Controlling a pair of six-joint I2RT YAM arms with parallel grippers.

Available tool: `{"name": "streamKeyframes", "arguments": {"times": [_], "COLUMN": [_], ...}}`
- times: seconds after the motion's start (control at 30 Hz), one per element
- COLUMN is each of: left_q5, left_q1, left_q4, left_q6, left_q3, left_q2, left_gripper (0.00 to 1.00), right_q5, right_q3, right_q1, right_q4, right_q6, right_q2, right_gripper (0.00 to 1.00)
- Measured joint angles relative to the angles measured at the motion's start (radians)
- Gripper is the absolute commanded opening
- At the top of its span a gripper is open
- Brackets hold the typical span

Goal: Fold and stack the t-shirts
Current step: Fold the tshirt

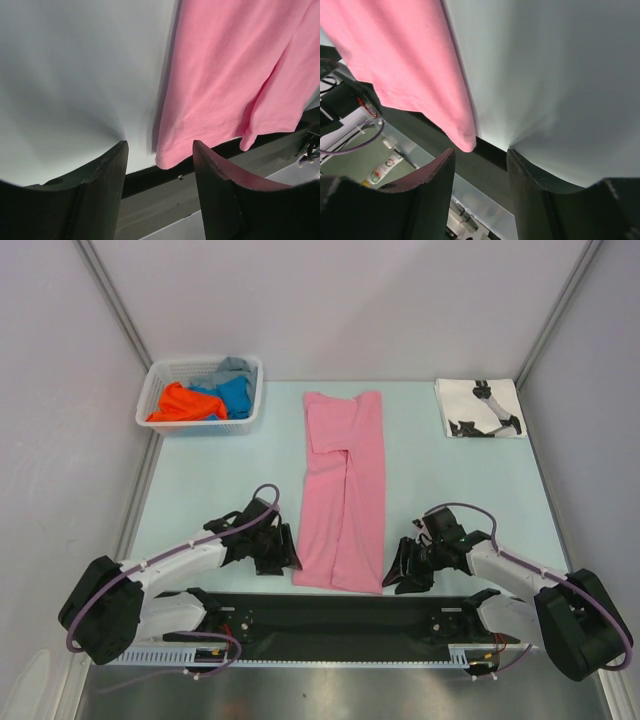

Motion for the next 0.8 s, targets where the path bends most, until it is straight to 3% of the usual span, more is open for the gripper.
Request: {"name": "streamKeyframes", "arguments": {"times": [0.47,0.8], "left_q5": [0.067,0.105], "left_q1": [-0.002,-0.004], "left_q4": [0.124,0.174], "left_q6": [-0.047,-0.087], "left_q3": [-0.050,-0.088], "left_q2": [0.032,0.023], "left_gripper": [0.51,0.47], "right_q5": [-0.085,-0.113], "right_q3": [-0.029,-0.032], "right_q1": [0.029,0.036], "right_q4": [0.151,0.219], "right_q6": [0.072,0.099], "right_q2": [0.080,0.145], "right_gripper": [0.49,0.41]}}
